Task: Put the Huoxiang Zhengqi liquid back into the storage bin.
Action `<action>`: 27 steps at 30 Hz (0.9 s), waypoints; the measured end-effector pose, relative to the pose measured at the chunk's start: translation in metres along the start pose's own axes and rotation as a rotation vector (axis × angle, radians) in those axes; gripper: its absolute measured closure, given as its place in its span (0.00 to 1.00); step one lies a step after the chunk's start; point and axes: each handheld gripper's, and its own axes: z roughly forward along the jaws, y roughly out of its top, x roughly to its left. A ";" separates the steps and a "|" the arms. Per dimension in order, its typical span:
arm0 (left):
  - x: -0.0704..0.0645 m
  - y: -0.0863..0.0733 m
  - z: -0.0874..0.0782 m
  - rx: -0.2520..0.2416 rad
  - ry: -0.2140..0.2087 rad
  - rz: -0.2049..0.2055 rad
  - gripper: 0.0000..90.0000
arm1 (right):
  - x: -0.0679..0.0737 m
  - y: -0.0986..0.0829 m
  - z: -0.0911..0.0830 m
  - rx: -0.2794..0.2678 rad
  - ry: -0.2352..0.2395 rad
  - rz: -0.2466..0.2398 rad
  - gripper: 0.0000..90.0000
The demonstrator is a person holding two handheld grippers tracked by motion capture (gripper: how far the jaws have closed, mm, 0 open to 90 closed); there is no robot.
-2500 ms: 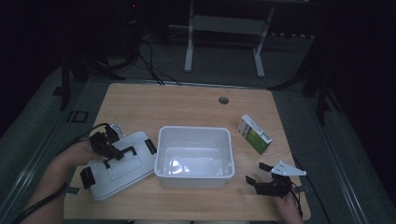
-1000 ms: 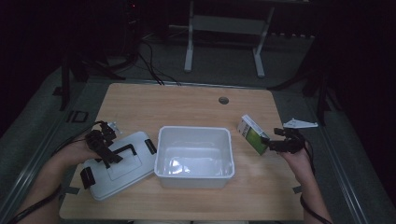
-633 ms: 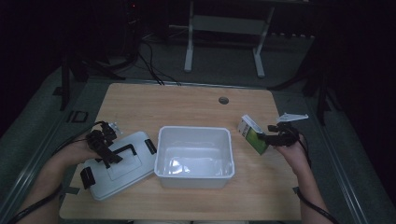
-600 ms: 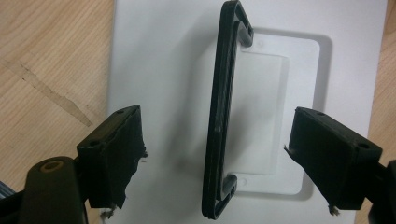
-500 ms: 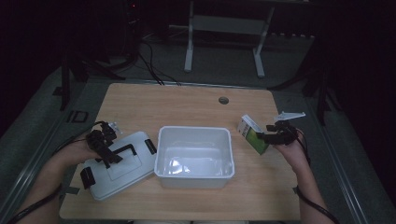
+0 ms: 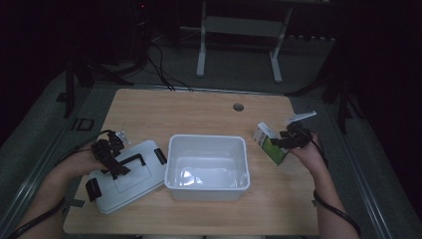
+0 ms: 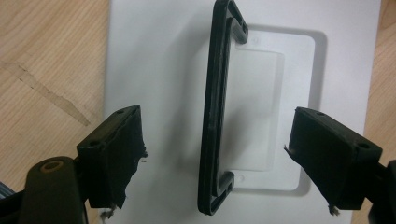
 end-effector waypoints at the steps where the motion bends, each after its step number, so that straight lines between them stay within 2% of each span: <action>1: 0.000 0.000 0.000 0.001 0.001 0.001 0.20 | 0.000 0.001 0.001 0.009 0.003 -0.005 0.51; 5: 0.000 0.000 0.000 0.005 -0.001 0.002 0.20 | 0.002 0.008 0.004 0.056 0.005 -0.025 0.54; 6: 0.000 0.000 0.000 0.005 -0.002 0.003 0.20 | 0.002 0.009 0.006 0.068 0.006 -0.024 0.58; 13: -0.001 0.000 0.001 0.013 0.004 0.008 0.20 | 0.003 0.017 0.014 0.143 0.029 -0.022 0.65; 18: -0.001 0.000 0.001 0.018 0.006 0.008 0.20 | 0.003 0.021 0.019 0.201 0.037 -0.034 0.65; 22: -0.001 0.000 0.002 0.022 0.005 0.008 0.20 | 0.003 0.023 0.023 0.234 0.037 -0.042 0.64; 27: -0.002 0.001 0.002 0.023 0.003 0.013 0.20 | 0.005 0.026 0.024 0.265 0.011 -0.071 0.70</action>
